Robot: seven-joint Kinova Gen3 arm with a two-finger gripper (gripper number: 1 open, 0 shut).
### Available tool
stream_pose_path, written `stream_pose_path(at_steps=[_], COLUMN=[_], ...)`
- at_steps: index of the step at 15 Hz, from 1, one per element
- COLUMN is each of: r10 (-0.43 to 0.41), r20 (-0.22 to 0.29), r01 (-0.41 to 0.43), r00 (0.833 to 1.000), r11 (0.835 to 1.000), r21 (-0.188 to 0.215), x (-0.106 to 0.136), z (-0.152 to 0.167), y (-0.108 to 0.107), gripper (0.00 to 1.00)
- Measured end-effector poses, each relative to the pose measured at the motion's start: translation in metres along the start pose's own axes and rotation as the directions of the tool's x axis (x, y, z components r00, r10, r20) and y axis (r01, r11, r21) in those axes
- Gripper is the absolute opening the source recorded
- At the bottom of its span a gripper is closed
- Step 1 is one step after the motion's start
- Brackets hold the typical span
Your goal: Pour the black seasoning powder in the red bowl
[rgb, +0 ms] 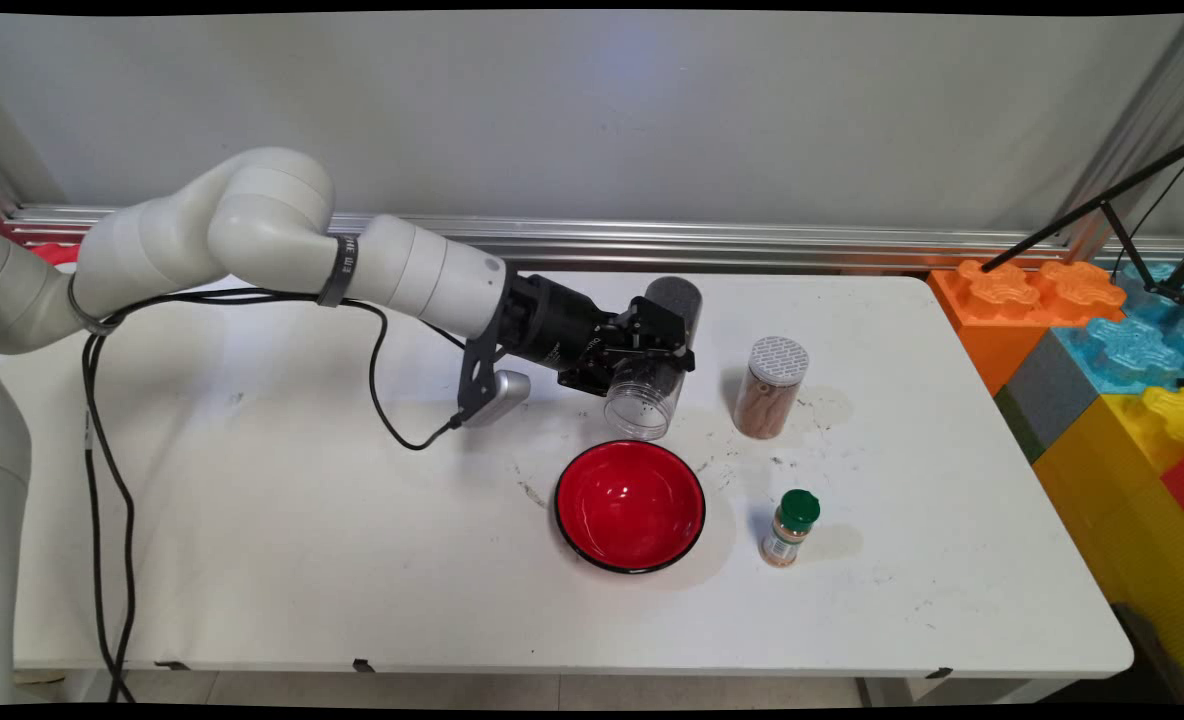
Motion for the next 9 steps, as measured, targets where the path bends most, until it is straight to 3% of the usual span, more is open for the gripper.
stream_pose_path(at_steps=[9], r10=[0.135], r20=[0.018], r01=[-0.135], r00=[0.991], r11=[0.991], r21=[0.005], x=[0.0018], z=[0.0073], y=[0.0029], gripper=[0.00])
